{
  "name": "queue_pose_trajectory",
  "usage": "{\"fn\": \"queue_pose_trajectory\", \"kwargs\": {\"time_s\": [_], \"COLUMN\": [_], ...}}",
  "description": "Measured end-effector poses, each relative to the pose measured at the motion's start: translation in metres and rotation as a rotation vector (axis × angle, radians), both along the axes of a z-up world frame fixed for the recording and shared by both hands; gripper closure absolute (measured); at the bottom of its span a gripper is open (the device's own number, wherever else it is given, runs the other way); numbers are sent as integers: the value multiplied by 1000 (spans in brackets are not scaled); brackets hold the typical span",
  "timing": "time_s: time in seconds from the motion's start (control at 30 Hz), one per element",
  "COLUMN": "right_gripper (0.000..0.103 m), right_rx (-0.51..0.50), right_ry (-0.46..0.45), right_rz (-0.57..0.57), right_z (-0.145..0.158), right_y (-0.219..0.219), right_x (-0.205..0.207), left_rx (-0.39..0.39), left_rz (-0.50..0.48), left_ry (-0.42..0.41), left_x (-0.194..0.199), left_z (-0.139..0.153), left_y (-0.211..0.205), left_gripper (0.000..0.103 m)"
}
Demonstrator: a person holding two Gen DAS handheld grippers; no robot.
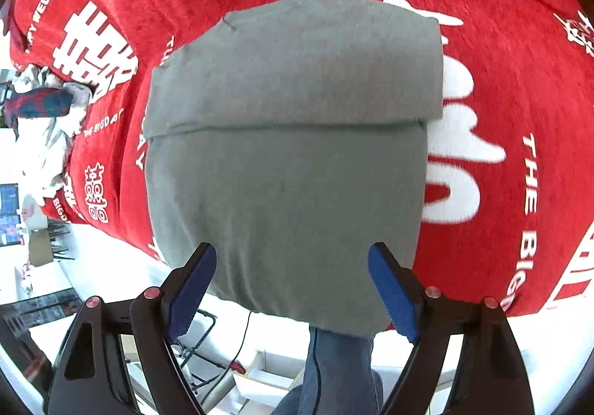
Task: Fold small clothes
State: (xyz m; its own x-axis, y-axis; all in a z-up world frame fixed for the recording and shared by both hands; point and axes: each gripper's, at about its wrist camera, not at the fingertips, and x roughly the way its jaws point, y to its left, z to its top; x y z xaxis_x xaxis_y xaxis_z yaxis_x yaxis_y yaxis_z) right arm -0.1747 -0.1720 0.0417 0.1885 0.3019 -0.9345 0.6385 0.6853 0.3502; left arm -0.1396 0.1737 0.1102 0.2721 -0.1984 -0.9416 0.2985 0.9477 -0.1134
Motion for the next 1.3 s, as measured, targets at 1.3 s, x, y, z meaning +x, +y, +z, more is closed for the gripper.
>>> {"fn": "queue_pose_trajectory", "kwargs": {"time_s": [1.3], "right_gripper": [16], "right_rx": [13], "right_ry": [-119], "right_rz": [183], "right_z": [72], "right_y": [17], "right_x": [-19], "left_rx": [-42], "left_rz": [236], "left_ry": [-175], "left_x": [-98], "left_z": [77], "left_y": [26], "left_gripper": [1]}}
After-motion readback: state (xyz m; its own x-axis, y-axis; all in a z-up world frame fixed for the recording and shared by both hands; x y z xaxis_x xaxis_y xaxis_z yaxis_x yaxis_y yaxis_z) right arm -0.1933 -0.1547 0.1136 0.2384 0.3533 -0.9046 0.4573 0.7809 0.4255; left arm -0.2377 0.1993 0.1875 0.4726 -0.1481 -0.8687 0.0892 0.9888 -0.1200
